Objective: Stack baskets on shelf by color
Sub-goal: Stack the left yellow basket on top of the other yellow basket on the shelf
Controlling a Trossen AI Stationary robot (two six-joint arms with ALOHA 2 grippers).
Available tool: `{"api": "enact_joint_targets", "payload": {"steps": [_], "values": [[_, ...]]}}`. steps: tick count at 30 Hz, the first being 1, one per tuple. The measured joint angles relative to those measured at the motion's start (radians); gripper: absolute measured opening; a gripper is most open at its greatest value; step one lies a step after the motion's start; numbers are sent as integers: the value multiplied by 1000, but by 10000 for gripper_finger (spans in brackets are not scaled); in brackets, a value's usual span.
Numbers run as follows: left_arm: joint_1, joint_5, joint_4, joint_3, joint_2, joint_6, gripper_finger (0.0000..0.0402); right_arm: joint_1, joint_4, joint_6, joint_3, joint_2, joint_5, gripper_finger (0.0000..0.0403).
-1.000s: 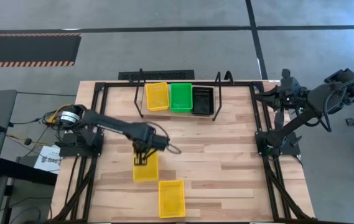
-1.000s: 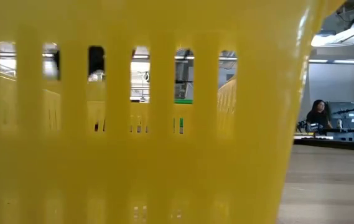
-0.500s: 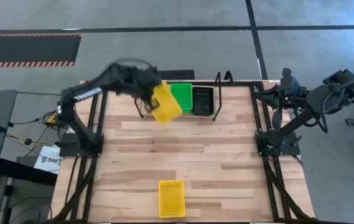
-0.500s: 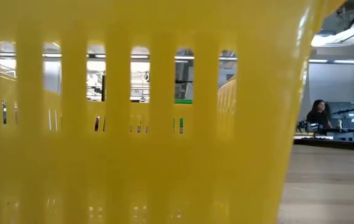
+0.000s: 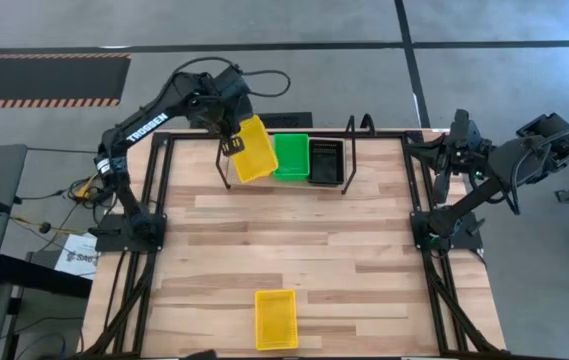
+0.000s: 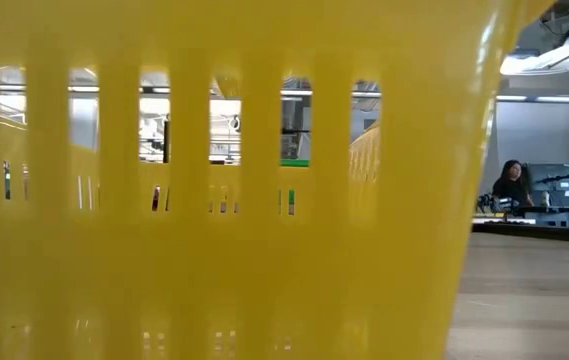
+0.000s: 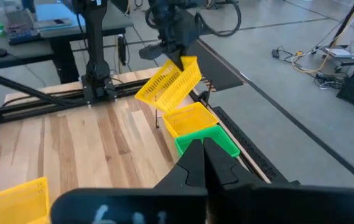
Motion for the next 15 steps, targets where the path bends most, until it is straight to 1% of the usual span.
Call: {"api": "enact_joint_targets", "payload": {"steps": [8,13,15], "values": [[38,-9,7,0,121,97,0,0,0,45,0,30,54,1],[70,-73,6,0,199,126,0,0,1,63,0,63,55,1],[86,-80,7,0,218,132,0,0,1,64,0,75,54,1]]}}
